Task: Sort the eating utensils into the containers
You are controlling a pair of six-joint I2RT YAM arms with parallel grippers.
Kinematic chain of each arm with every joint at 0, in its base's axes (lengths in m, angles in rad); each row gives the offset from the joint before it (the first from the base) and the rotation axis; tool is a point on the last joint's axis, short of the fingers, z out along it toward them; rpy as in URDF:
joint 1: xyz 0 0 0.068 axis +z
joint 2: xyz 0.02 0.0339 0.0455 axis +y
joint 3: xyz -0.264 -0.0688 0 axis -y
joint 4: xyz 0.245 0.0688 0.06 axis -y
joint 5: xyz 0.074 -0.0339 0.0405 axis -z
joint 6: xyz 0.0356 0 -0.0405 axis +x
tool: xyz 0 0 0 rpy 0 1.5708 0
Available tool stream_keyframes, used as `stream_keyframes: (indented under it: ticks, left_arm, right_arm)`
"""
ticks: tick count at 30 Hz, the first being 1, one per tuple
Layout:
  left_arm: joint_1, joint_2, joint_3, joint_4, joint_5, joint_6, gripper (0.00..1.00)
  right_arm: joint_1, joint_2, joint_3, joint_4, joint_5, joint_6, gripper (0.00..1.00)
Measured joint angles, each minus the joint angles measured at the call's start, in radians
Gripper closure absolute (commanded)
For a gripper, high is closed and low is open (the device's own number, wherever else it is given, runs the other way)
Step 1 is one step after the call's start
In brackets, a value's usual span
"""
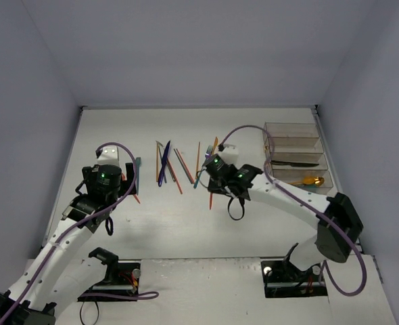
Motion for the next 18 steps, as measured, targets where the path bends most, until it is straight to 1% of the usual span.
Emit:
stream_keyframes:
  ticks: [4, 8, 13, 18]
  left_arm:
    - [0.0, 0.0, 0.0, 0.0, 0.0, 0.0, 0.05]
    - [0.0, 0.0, 0.0, 0.0, 0.0, 0.0, 0.04]
    - [0.0, 0.0, 0.0, 0.0, 0.0, 0.0, 0.04]
    - [0.0, 0.0, 0.0, 0.0, 0.0, 0.0, 0.05]
  right_arm:
    - [-0.16, -0.114, 0.022, 0.002, 0.068, 0.025, 1.0]
    - [-0.355, -0.168, 0.022, -0.008, 0.115, 0.076, 1.0]
    - [-0.604, -0.173, 0.021, -0.023, 0.156, 0.173, 1.0]
    - [-0.767, -0.138, 0.02, -0.027, 0.178, 0.295, 1.0]
